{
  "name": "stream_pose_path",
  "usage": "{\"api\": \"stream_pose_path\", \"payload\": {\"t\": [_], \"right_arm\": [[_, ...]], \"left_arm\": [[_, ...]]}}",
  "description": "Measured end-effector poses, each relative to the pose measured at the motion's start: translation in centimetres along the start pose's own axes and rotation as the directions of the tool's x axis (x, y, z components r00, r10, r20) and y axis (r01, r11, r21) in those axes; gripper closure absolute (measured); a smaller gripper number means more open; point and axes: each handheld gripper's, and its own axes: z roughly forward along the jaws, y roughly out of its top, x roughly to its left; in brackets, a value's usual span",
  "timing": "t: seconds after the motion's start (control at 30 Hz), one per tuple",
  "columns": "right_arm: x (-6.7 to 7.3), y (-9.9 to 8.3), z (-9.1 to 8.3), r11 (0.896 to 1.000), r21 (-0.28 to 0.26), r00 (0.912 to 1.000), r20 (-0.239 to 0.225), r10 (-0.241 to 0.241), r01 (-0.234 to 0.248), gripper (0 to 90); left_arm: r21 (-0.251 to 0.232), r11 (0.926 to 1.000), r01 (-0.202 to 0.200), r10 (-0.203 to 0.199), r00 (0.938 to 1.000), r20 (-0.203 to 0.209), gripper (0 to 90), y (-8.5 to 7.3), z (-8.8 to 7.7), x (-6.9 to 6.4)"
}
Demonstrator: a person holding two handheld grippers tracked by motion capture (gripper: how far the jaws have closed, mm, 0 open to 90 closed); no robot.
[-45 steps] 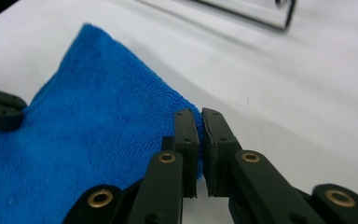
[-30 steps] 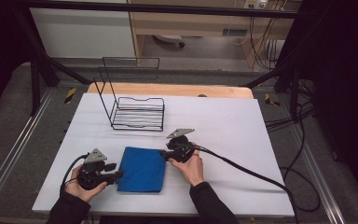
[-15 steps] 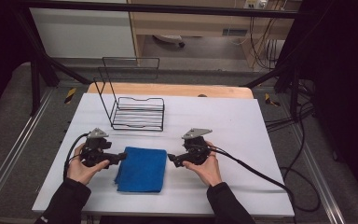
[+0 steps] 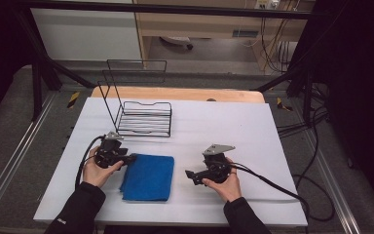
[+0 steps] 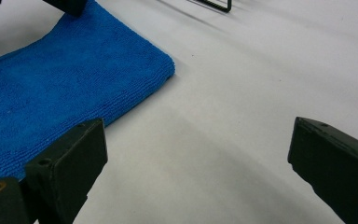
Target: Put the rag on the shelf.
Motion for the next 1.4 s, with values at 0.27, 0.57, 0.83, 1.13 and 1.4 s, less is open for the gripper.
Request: {"api": "stream_pose_path", "payload": {"t": [0.27,0.57,0.83,1.13,1.4], "right_arm": [[0.2,-0.1,0.0,1.0,-0.014,0.9998,-0.018,0.007,-0.008,5.9],[0.3,-0.2,0.3,1.0,0.002,0.9996,-0.028,0.007,-0.007,5.8],[0.3,-0.1,0.2,1.0,-0.006,0.9995,-0.032,0.007,-0.007,5.6],[0.2,0.1,0.3,0.999,-0.024,0.9992,-0.032,0.023,-0.024,5.8],[1.2,2.2,1.7,0.999,-0.035,0.9997,-0.012,0.02,-0.02,11.5]], "left_arm": [[0.025,0.9996,0.016,-0.016,0.9999,0.002,60.3,-0.6,1.1,0.3],[0.03,0.9994,0.019,-0.02,0.9995,0.025,68.5,-0.6,1.6,0.2],[0.03,0.9982,0.053,-0.054,0.9969,0.056,69.2,-0.6,1.6,0.8],[0.041,0.9987,0.03,-0.032,0.9981,0.052,80.6,-0.6,1.7,0.1],[0.037,0.9993,0.009,-0.011,0.9992,0.039,82.6,-0.7,1.7,-0.2]]}}
